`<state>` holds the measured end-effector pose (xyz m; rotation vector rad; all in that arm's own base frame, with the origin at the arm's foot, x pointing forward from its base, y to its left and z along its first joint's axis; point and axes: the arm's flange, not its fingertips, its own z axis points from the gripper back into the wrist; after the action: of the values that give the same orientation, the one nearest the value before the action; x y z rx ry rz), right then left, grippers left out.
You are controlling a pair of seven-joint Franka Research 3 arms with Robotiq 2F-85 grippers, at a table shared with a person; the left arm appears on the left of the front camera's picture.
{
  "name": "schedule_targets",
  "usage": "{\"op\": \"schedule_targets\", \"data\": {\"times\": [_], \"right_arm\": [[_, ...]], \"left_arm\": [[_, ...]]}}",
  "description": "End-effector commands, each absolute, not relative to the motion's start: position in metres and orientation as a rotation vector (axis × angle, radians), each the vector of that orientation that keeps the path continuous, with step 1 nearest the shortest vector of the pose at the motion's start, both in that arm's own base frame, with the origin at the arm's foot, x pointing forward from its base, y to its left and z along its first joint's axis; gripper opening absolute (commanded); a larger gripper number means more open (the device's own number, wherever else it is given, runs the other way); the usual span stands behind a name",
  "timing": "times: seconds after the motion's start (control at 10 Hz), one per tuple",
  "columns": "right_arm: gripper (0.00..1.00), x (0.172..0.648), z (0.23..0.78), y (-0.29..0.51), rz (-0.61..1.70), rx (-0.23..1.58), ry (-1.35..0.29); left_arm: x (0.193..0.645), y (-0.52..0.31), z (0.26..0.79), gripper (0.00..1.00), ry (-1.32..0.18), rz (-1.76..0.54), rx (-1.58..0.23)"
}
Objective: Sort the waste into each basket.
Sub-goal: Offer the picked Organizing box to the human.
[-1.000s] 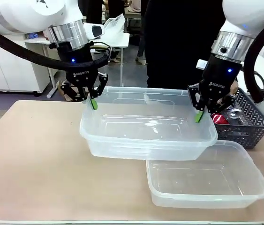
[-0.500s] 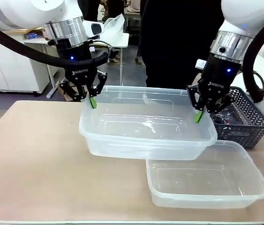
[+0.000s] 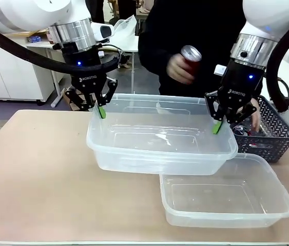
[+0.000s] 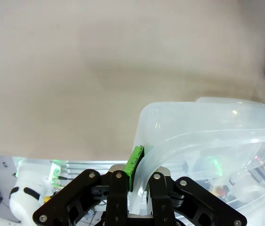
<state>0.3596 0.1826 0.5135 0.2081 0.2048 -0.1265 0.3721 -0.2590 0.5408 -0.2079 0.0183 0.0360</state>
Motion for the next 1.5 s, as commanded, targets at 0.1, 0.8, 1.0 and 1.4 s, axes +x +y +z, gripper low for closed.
{"op": "schedule_targets", "data": {"times": [0.1, 0.8, 1.0, 1.4], "right_arm": [[0.05, 0.3586, 0.5140, 0.1810, -0.131, 0.215, 0.201], [0.05, 0.3586, 0.5140, 0.1810, -0.131, 0.215, 0.201], [0.05, 0.3586, 0.5140, 0.1810, -0.131, 0.215, 0.201], [0.05, 0.3586, 0.5140, 0.1810, -0.131, 0.215, 0.201]], "left_arm": [[0.3746, -0.2565, 0.5485, 0.06, 0.018, 0.045, -0.228], [0.3746, -0.2565, 0.5485, 0.06, 0.018, 0.045, -0.228], [0.3746, -0.2565, 0.5485, 0.06, 0.018, 0.045, -0.228], [0.3746, -0.2565, 0.5485, 0.06, 0.018, 0.045, -0.228]]}}
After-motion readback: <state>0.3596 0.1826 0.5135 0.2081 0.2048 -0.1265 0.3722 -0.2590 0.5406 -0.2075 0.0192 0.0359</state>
